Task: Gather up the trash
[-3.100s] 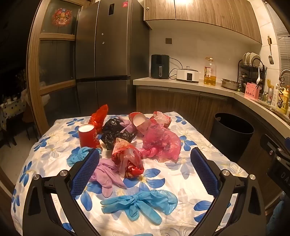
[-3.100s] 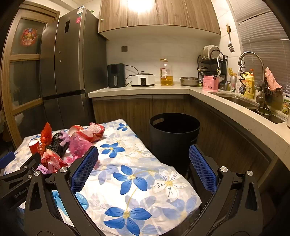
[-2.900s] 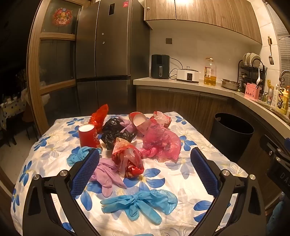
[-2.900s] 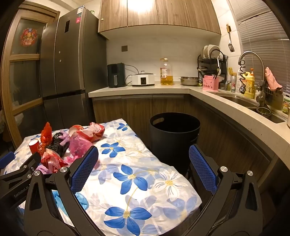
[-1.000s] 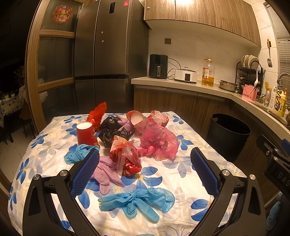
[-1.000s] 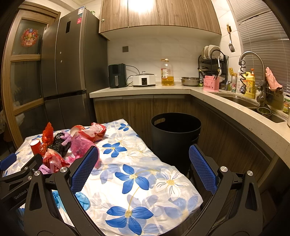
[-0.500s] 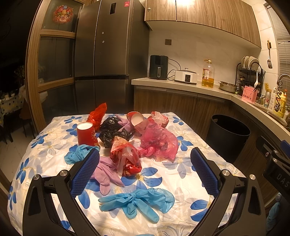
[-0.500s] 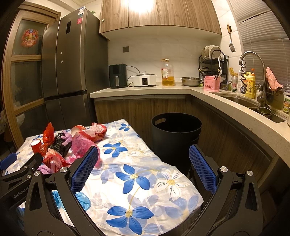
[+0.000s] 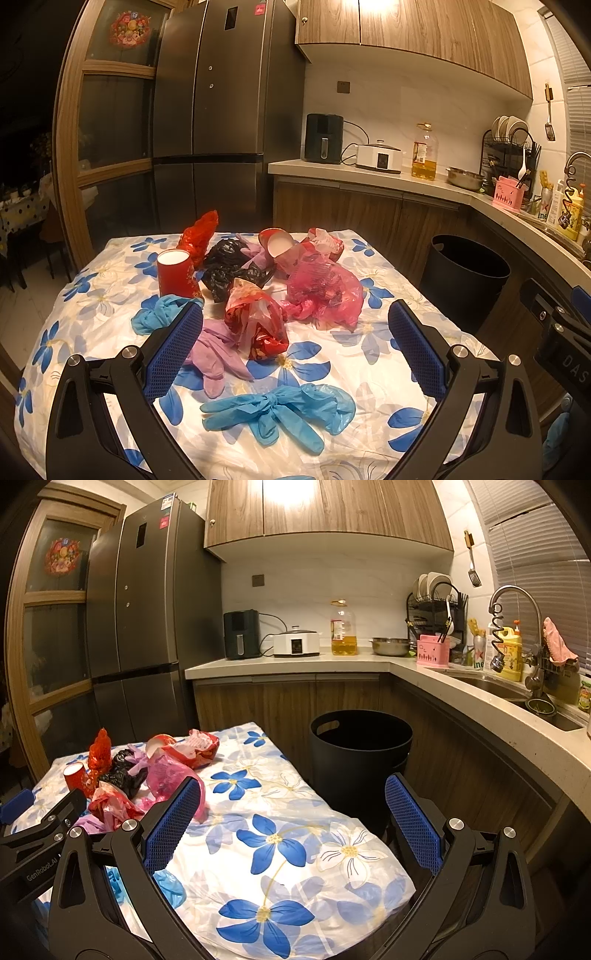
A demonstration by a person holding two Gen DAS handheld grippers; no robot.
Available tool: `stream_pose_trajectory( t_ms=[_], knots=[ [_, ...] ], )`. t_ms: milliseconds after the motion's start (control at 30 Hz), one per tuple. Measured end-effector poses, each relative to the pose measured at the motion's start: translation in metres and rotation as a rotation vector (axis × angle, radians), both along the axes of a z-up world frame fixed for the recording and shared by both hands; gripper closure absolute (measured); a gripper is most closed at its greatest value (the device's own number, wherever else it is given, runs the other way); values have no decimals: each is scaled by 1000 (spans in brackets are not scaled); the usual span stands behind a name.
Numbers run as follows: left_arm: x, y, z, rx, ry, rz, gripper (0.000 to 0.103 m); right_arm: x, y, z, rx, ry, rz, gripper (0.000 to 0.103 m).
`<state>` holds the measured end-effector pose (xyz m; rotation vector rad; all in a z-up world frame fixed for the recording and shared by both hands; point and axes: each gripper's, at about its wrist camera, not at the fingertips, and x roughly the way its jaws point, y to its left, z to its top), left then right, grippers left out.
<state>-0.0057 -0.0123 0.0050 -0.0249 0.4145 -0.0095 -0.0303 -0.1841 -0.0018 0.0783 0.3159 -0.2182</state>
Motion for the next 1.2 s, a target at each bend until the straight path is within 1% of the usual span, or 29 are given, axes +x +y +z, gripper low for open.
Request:
stream_pose_trajectory(
  t_ms=[167, 300, 400, 467, 600, 733, 833, 900, 1000, 1067, 1100, 1133, 1200],
  knots=[
    [0, -1, 0, 11, -12, 9, 6, 0, 0, 0, 3, 2, 4, 4],
    [0, 9, -10, 26, -17, 36, 6, 3, -3, -3, 3, 3, 19, 4],
    [-9, 24, -21, 0, -54, 55, 6, 7, -1, -8, 14, 3, 50, 4],
    [-13, 31, -28, -9, -62, 53, 6, 11, 1, -13, 19, 10, 78, 4],
    [-18, 47, -44, -17, -59, 90, 6, 21, 9, -28, 40, 25, 146, 4],
    [-18, 60, -55, -37, -52, 111, 6, 29, 22, -48, 24, 31, 197, 4],
    [-16, 63, -62, -19, -41, 118, 6, 36, 36, -66, 11, 41, 264, 8],
    [-14, 69, -67, -20, -34, 125, 6, 41, 48, -81, 12, 62, 321, 10],
    [-11, 79, -72, -27, -36, 139, 6, 48, 61, -101, 59, 115, 415, 13],
    [-9, 87, -76, -31, -32, 154, 7, 51, 71, -111, 77, 138, 467, 19],
    [-7, 90, -77, -35, -27, 158, 10, 52, 76, -116, 79, 148, 489, 20],
    [-5, 93, -79, -39, -20, 163, 11, 53, 82, -120, 76, 157, 507, 23],
    [1, 100, -83, -57, -5, 171, 11, 56, 91, -127, 66, 173, 542, 26]
  ],
)
